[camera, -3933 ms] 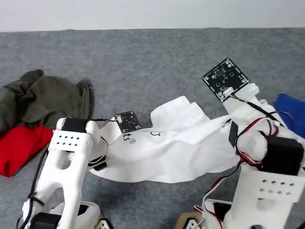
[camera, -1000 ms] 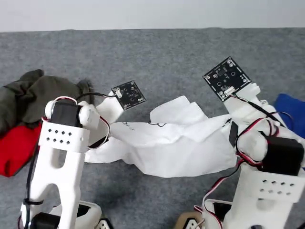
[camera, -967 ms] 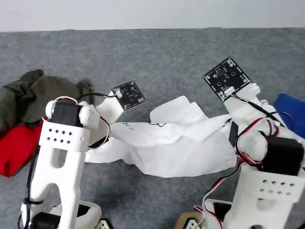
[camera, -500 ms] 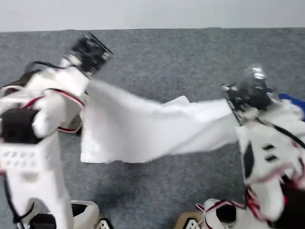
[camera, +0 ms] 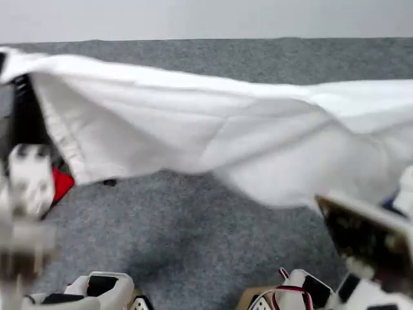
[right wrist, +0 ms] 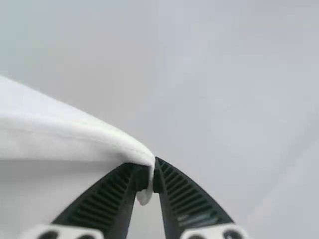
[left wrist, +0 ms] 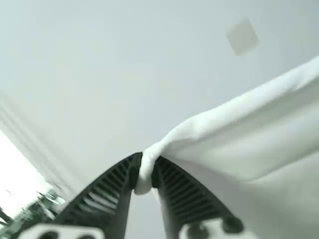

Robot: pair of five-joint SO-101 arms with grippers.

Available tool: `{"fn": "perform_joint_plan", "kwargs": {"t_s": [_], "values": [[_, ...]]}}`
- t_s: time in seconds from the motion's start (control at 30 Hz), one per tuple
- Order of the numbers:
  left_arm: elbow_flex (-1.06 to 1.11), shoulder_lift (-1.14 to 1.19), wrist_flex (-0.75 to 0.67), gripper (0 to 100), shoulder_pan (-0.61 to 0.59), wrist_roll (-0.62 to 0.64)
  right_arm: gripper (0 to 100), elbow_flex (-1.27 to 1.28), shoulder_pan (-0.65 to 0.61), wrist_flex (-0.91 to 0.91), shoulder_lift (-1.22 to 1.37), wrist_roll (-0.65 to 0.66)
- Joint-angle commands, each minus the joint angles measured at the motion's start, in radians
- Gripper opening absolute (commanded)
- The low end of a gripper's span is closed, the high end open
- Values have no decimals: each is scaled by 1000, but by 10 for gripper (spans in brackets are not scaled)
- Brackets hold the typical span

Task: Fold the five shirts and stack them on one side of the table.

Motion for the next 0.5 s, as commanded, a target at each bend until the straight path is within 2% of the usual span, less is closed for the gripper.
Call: {"fn": "perform_joint_plan", "kwargs": {"t_s": [0.0, 0.23, 0.37, 0.47], "values": [[-94, 2, -23, 5, -9, -48, 10, -60, 51, -39, 5, 15], [-213, 2, 54, 5, -9, -43, 10, -97, 108, -36, -15, 58], [-122, 2, 52, 5, -60, -41, 10, -72, 104, 54, 1, 106], [24, 2, 52, 5, -106, -41, 10, -21, 30, 117, 33, 114]]}}
